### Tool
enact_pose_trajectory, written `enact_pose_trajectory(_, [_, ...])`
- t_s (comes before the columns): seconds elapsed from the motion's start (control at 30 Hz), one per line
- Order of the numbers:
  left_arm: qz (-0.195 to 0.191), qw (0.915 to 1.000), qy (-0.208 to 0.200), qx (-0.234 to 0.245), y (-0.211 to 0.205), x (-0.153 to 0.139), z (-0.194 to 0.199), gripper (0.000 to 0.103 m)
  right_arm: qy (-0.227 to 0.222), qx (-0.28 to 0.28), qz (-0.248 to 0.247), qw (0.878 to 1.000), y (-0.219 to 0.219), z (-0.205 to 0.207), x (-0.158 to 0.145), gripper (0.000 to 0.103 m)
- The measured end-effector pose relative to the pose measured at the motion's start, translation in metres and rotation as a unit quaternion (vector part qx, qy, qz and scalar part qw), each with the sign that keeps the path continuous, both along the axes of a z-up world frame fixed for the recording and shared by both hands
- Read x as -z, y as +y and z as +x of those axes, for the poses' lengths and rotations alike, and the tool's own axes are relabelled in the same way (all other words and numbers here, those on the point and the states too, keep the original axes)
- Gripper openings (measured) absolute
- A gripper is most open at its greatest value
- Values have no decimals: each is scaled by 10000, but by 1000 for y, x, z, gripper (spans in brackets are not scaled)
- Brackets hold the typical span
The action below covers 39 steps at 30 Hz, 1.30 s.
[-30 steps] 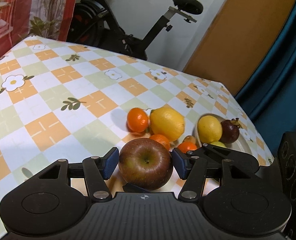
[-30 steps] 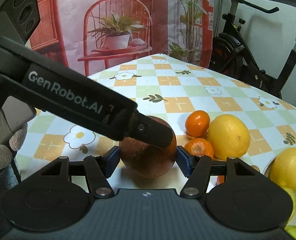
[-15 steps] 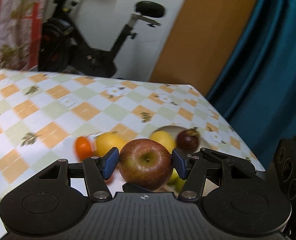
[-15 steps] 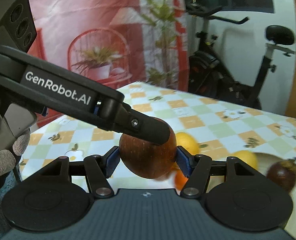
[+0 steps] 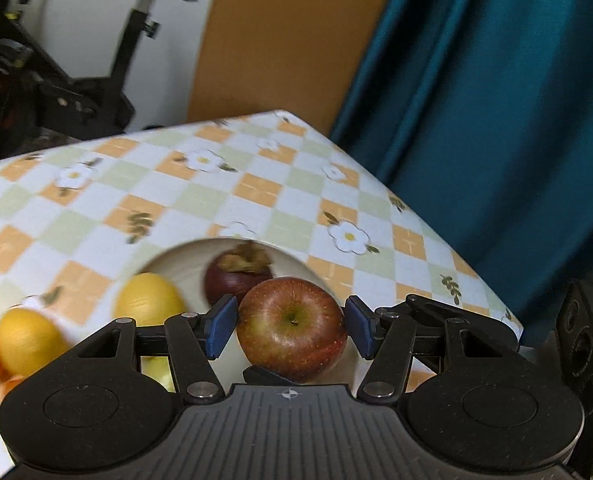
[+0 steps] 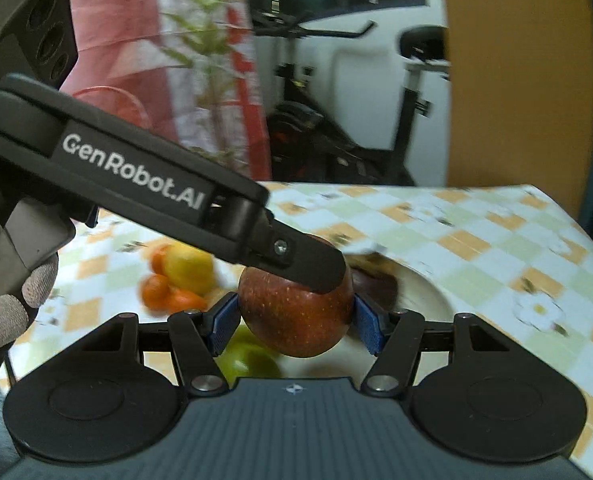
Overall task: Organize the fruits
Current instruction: 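Carry the red apple over the plate beside the mangosteen, then open the left tool to release the red apple on the plate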
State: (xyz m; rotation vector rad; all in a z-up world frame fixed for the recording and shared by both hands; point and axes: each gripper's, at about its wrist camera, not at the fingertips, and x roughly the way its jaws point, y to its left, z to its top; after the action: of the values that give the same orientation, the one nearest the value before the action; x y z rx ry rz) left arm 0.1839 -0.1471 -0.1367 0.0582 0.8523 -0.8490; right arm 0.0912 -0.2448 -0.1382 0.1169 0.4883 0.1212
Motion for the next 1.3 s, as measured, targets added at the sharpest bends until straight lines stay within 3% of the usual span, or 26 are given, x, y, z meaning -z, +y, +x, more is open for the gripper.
enact_pose_trajectory(0.33, [279,9994,187,-2,-34,19,15,61,320,431,221,9983,-47,3,21,63])
enact_pose_trajectory(0.83, [350,9987,172,-314,-35,18,34,61,291,222,6,9993,-49,39,29,63])
enact_pose_trajectory(1.3, [312,9987,144,-382,-32,18,35,61,270,234,-433,9984,-44,41,30,64])
